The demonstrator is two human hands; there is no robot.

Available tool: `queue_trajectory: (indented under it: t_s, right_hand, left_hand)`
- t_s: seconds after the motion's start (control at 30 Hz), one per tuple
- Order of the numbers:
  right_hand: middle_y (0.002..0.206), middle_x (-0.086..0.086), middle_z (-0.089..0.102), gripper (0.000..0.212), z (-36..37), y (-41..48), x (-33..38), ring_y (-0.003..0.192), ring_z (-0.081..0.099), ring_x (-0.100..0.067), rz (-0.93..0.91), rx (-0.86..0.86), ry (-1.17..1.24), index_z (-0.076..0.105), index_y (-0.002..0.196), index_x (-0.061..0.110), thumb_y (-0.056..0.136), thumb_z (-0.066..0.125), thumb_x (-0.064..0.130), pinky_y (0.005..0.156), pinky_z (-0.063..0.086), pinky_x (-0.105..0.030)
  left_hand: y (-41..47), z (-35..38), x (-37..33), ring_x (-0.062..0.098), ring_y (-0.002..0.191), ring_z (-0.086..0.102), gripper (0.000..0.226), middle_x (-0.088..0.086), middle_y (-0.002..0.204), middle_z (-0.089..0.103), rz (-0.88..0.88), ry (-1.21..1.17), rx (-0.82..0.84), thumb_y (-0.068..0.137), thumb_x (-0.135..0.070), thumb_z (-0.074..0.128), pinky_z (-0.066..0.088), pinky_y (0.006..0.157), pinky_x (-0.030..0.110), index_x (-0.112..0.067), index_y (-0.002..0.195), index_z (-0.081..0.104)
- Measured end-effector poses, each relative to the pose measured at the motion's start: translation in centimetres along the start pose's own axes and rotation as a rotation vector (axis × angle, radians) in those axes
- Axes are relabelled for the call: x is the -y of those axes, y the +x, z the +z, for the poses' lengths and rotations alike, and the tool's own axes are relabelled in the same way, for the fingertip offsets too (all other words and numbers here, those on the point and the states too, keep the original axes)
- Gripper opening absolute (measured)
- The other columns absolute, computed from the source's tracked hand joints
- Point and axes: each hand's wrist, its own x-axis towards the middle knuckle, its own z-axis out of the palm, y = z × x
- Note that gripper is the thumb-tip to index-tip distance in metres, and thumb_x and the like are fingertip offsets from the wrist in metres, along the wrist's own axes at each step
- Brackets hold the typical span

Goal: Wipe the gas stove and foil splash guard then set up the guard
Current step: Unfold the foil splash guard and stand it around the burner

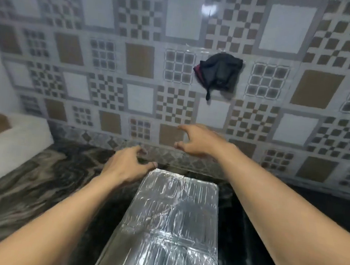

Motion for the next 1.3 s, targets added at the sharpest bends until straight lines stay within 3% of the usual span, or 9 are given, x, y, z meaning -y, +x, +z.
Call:
queue_trajectory:
  t_s: [0.13,0.3,0.43,0.57,0.7,0.83,0.97,1.07,1.3]
  right_hand:
    - [0.142,-0.009,0.054,0.063,8.4,-0.4,2.5,0.126,0.052,-0.031,-0.059,0.191,0.005,0.043,0.145,0.019,0.09,0.061,0.044,0.103,0.045,-0.044]
    - [0.144,-0.011,0.052,0.064,18.0,-0.2,4.1,0.132,0.048,-0.03,-0.197,0.443,-0.04,0.042,0.147,0.022,0.09,0.064,0.037,0.105,0.04,-0.035]
    - [0.154,-0.012,0.039,0.065,23.7,0.6,4.1,0.138,0.041,-0.029,-0.331,0.585,-0.069,0.033,0.151,0.016,0.092,0.06,0.022,0.109,0.035,-0.034]
    - [0.16,-0.014,0.023,0.055,27.4,2.8,3.9,0.146,0.023,-0.035,-0.458,0.629,-0.114,0.032,0.149,0.015,0.098,0.048,0.023,0.116,0.026,-0.05]
    - [0.165,-0.005,0.006,0.057,29.0,4.8,3.9,0.151,0.001,-0.031,-0.524,0.627,-0.163,0.015,0.156,0.029,0.104,0.037,0.03,0.118,0.003,-0.059]
    - [0.162,-0.009,0.019,0.051,28.7,6.0,4.0,0.15,0.005,-0.034,-0.517,0.633,-0.138,0.035,0.147,0.031,0.099,0.047,0.019,0.118,0.001,-0.06]
    - [0.14,-0.01,0.045,0.057,27.6,7.0,3.6,0.135,0.034,-0.035,-0.526,0.604,-0.148,0.049,0.125,0.026,0.077,0.08,0.024,0.114,0.025,-0.056]
    - [0.11,-0.006,0.065,0.042,25.0,7.8,3.1,0.1,0.06,-0.025,-0.544,0.561,-0.11,0.053,0.106,0.024,0.076,0.082,0.019,0.09,0.052,-0.046]
    - [0.103,-0.003,0.068,0.022,13.4,8.4,1.5,0.091,0.059,-0.02,-0.592,0.411,0.026,0.068,0.108,0.013,0.087,0.069,0.009,0.066,0.039,-0.027]
  left_hand:
    - [-6.6,4.0,6.3,0.025,0.117,0.061,0.068,0.003,0.128,0.067,-0.222,0.0,0.054,0.074,-0.068,0.068,0.05,0.096,0.036,-0.025,0.127,0.062]
    - [-12.5,9.8,11.6,0.028,0.108,0.062,0.074,0.004,0.118,0.064,-0.481,0.093,0.126,0.069,-0.077,0.062,0.05,0.084,0.033,-0.024,0.12,0.061]
    - [-15.6,14.4,12.6,0.035,0.118,0.053,0.083,0.013,0.132,0.055,-0.636,0.182,0.163,0.07,-0.074,0.066,0.049,0.096,0.043,-0.019,0.131,0.053]
    - [-16.3,17.5,12.4,0.04,0.136,0.036,0.092,0.013,0.146,0.042,-0.732,0.231,0.11,0.076,-0.067,0.068,0.042,0.105,0.052,-0.019,0.148,0.037]
    - [-15.2,17.6,11.6,0.035,0.129,0.046,0.095,0.01,0.139,0.052,-0.794,0.217,0.06,0.067,-0.062,0.08,0.041,0.105,0.051,-0.022,0.145,0.042]
    - [-14.1,17.0,11.8,0.027,0.119,0.053,0.086,0.004,0.126,0.061,-0.902,0.15,0.05,0.054,-0.059,0.086,0.04,0.104,0.048,-0.026,0.128,0.058]
    - [-13.0,16.1,11.3,0.019,0.1,0.054,0.051,0.0,0.108,0.059,-0.918,-0.007,0.01,0.062,-0.036,0.09,0.045,0.089,0.035,-0.023,0.099,0.057]
    - [-12.2,14.1,10.5,0.015,0.079,0.057,0.046,0.003,0.103,0.061,-0.871,-0.176,-0.003,0.071,-0.013,0.087,0.047,0.062,0.023,-0.021,0.099,0.051]
    - [-9.8,6.3,6.3,0.023,0.095,0.057,0.042,-0.001,0.098,0.06,-0.529,-0.047,-0.217,0.071,-0.019,0.088,0.041,0.079,0.032,-0.026,0.103,0.061]
